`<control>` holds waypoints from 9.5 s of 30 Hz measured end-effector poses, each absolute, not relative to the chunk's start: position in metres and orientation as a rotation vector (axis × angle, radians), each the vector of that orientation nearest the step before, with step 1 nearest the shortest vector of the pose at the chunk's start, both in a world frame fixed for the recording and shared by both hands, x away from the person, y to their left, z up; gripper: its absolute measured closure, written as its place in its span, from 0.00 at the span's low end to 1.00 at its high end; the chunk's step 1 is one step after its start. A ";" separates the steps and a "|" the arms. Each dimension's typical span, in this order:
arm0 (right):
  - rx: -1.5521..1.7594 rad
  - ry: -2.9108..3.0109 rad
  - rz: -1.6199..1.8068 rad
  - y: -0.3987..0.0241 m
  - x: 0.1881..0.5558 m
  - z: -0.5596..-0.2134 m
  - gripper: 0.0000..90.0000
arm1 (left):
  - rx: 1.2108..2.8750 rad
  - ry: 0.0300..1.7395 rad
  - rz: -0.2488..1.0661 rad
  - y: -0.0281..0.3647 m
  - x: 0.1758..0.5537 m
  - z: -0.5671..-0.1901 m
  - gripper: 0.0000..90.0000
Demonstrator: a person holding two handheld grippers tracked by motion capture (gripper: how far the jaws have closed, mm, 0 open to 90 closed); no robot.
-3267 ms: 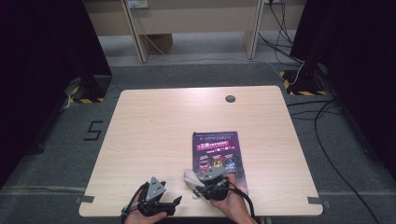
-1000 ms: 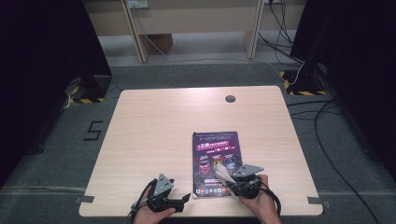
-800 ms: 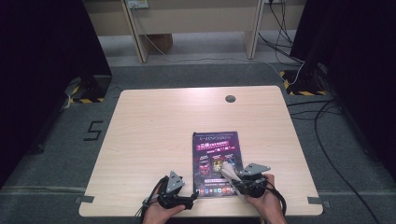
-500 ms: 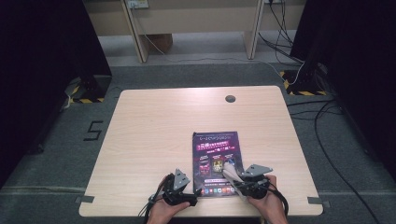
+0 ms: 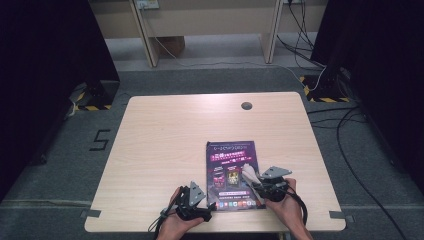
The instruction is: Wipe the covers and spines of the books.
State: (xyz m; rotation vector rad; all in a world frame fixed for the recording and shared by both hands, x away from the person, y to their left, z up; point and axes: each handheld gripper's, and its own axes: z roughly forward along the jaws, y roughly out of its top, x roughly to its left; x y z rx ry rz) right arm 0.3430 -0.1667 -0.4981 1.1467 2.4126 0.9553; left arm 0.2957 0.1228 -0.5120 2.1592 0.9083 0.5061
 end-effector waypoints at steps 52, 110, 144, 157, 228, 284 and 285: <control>1.013 2.496 1.002 -0.095 0.396 -0.500 0.83 | 2.155 0.922 0.500 0.124 0.296 -0.513 0.18; 1.319 2.259 0.922 -0.145 0.473 -0.499 0.83 | 2.143 0.930 0.516 0.123 0.294 -0.514 0.17; 1.296 2.303 0.951 -0.169 0.420 -0.499 0.85 | 2.142 0.928 0.521 0.123 0.294 -0.514 0.17; 1.301 2.269 1.009 -0.186 0.401 -0.484 0.86 | 2.141 0.926 0.517 0.124 0.294 -0.514 0.17; 1.364 2.303 1.151 -0.192 0.395 -0.492 0.53 | 2.136 0.947 0.425 0.127 0.301 -0.513 0.18; 1.490 2.312 1.278 -0.170 0.409 -0.513 0.65 | 2.117 0.987 0.275 0.117 0.305 -0.514 0.24; 1.496 2.313 1.284 -0.170 0.410 -0.513 0.65 | 2.120 0.981 0.268 0.118 0.305 -0.514 0.24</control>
